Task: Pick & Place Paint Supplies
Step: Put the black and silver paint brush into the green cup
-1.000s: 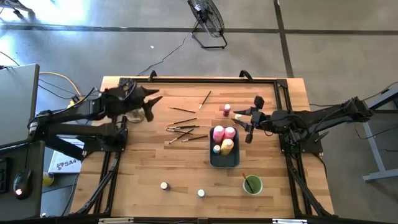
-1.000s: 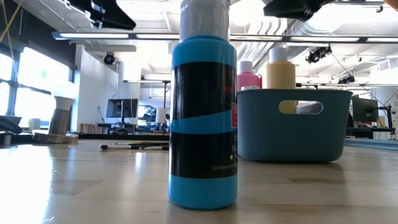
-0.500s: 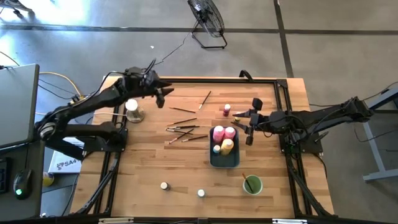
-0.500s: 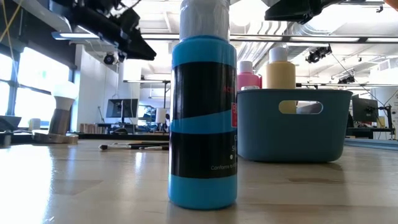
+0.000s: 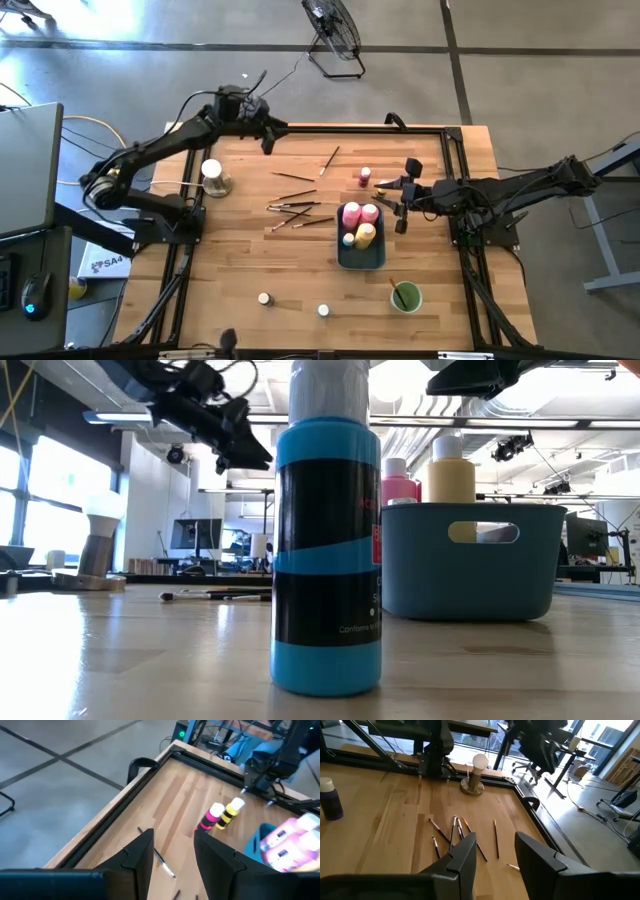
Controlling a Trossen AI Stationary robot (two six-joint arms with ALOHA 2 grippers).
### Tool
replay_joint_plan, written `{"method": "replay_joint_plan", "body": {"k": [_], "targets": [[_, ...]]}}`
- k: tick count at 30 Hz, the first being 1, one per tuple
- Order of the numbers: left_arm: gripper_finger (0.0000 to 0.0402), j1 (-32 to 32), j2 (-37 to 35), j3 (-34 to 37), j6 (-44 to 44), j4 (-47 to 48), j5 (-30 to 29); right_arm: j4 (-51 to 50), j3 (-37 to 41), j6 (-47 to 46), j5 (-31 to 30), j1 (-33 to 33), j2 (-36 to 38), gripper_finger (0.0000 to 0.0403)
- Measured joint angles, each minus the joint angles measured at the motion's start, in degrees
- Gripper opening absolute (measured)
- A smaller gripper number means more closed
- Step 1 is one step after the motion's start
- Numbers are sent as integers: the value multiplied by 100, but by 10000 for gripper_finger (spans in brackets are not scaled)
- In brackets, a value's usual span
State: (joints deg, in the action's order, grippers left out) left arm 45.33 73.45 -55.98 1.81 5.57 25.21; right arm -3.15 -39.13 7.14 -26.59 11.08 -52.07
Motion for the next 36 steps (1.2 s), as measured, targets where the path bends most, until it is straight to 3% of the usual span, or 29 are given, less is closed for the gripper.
{"method": "replay_joint_plan", "body": {"k": [7, 14, 18, 27, 32, 36], "targets": [[138, 1, 1134, -947, 117, 1135, 105, -65, 0, -2, 0, 1, 0, 128], [138, -160, 1882, -1492, 152, 1405, 53, -302, 0, -252, -2, 1, 0, 128], [138, -390, 2109, -1792, 153, 1417, -392, -344, 0, -284, -1, 1, 0, 128], [138, -1044, 2366, -2103, 311, 1758, -1975, -342, 0, -285, -4, -1, 0, 128], [138, -1269, 2553, -2106, 365, 1728, -1999, -342, 0, -284, -4, -1, 0, 128], [138, -1275, 2774, -2103, 407, 1654, -1603, -344, 0, -284, -4, -1, 0, 128]]}}
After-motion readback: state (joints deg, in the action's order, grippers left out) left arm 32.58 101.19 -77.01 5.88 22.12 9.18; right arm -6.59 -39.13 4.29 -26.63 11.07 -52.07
